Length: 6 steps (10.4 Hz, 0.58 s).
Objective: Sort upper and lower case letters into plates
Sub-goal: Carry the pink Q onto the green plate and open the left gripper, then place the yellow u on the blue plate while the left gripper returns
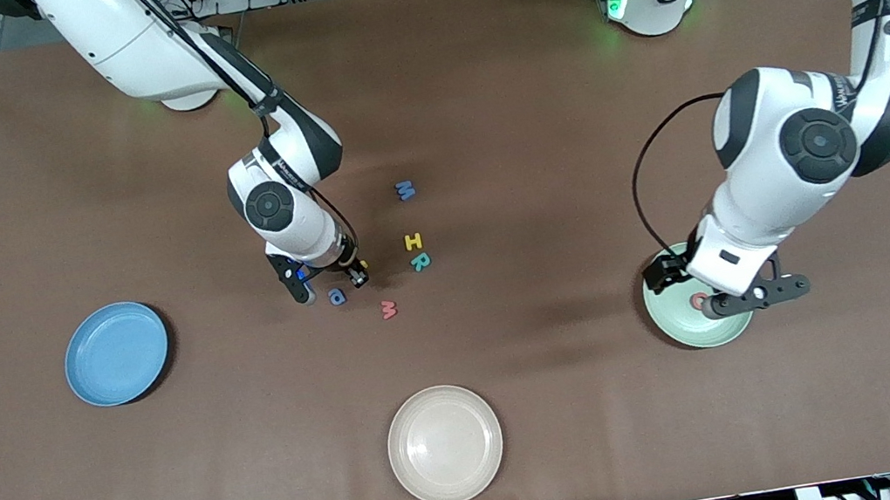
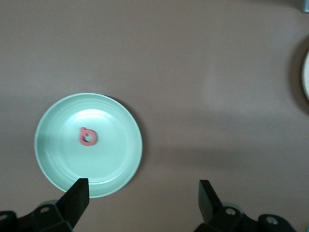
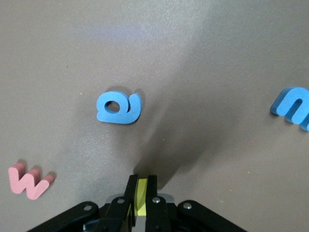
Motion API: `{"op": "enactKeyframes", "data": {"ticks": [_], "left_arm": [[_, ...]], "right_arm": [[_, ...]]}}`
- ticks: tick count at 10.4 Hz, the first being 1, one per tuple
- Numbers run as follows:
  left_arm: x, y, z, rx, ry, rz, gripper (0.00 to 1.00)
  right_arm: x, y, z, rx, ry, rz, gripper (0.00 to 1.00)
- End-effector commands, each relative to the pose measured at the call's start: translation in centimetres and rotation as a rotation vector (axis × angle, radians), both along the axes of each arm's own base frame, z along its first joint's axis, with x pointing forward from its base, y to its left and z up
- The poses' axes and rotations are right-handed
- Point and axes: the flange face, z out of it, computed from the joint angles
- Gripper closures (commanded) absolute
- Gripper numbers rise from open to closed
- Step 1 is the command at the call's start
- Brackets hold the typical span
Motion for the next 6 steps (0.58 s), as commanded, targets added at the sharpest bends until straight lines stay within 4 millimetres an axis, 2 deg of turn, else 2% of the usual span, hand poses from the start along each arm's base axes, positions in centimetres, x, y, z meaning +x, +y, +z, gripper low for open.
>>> {"op": "enactKeyframes", "data": {"ticks": [1,2,3,5,6], "left_arm": [[-1.0,-2.3,0.4,0.015,-0.004,0.015,0.00],[-1.5,-3.8,0.1,0.009,0.002,0.038,0.00],[-2.2,-6.2,-0.5,0.009,-0.003,0.030,0.00],[-3.0,-9.1,-1.4,-0.009,-0.015,0.076,0.00],[-3.4,-11.0,-1.3,-0.019,-0.022,0.081,0.00]], "right_arm": [[0.8,-0.4,3.0,0.002,-0.042,0.004,1.00],[2.1,-1.7,4.6,-0.014,-0.066,0.004,1.00],[3.6,-3.2,5.6,-0.053,-0.066,0.029,1.00],[7.1,-7.4,7.7,-0.112,-0.045,0.083,1.00],[8.8,-10.0,8.8,-0.123,-0.041,0.105,1.00]]}}
